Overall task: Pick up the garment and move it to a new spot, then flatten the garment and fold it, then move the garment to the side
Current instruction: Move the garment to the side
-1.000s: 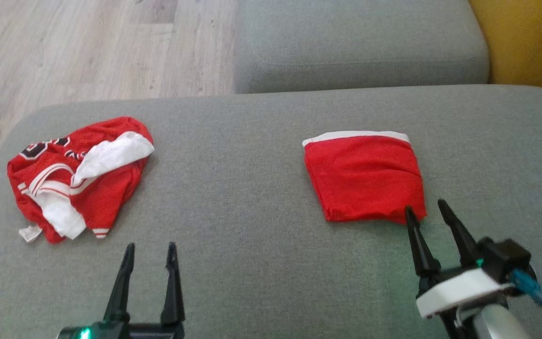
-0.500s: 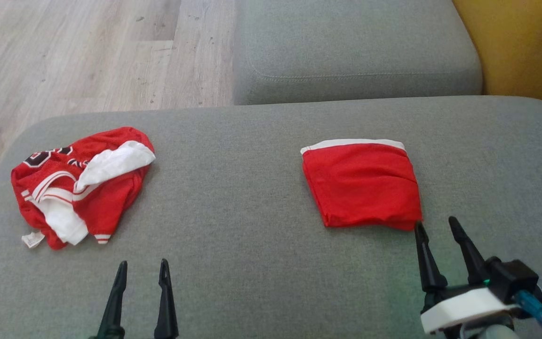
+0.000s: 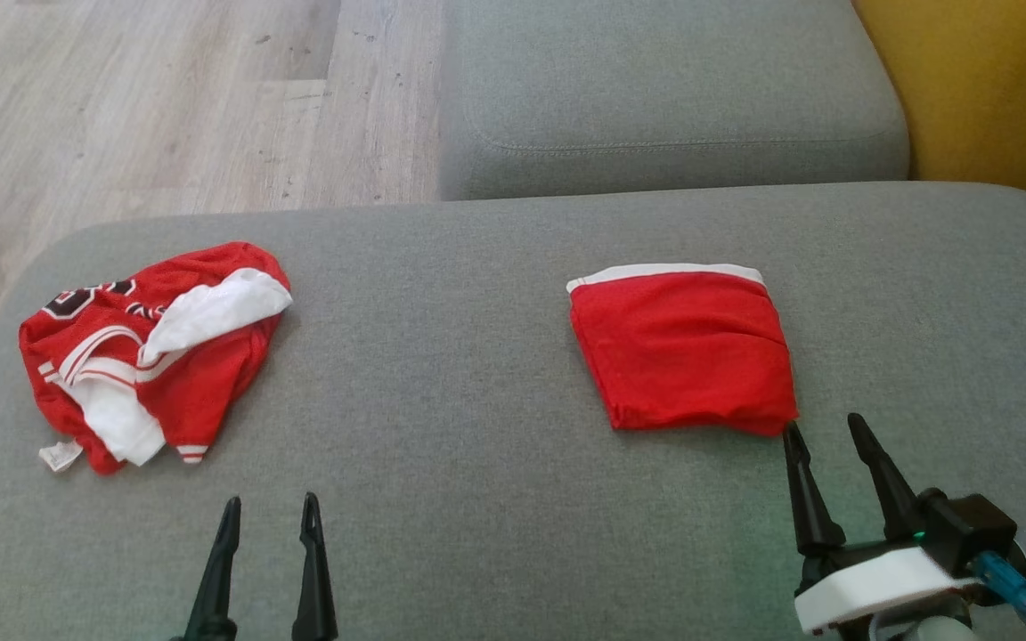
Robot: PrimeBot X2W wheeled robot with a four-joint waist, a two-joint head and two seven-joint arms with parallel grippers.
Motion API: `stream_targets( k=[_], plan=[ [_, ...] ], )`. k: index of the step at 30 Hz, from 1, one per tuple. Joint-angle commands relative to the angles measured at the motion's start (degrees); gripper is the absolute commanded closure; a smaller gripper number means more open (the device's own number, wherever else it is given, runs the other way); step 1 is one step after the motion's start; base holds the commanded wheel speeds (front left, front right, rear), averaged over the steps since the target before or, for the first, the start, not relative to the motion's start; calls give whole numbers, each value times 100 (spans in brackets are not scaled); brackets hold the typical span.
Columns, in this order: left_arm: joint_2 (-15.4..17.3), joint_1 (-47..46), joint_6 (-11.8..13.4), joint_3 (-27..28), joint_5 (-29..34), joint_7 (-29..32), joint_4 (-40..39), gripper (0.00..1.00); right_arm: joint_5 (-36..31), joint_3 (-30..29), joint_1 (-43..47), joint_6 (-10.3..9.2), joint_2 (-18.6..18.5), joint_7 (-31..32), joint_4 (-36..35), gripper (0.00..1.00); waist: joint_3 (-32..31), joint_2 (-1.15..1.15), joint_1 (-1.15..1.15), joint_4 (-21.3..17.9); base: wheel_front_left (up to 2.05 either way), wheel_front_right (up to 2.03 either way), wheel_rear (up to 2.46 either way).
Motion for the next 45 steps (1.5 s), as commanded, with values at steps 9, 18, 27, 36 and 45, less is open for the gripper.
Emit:
stream_targets(
  k=[9, 18, 27, 36, 45],
  plan=[
    [-27, -212, -23, 207, 50, -29, -185, 0, -65, 82, -142, 37, 11, -63, -221, 0, 14, 0, 0, -39, 0, 0, 0],
    [-27, -232, -30, 211, 60, -29, -200, 0, -114, 76, -150, 37, 52, -63, -233, 0, 62, 0, 0, -39, 0, 0, 0],
    [-27, -421, -128, 83, -6, -29, -400, 0, 56, 195, -692, 37, -114, -63, 476, 0, 474, 0, 0, 72, 0, 0, 0],
    [-27, -949, -310, -23, 1, -29, -467, 0, 391, -315, -2220, 37, -354, 889, 1477, 0, 1274, 0, 0, 290, 0, 0, 0],
    [-27, -1287, -377, -173, -41, -29, -368, 0, 678, -534, -3091, 37, -622, 2090, 2429, 0, 1624, 0, 0, 479, 0, 0, 0]
  ],
)
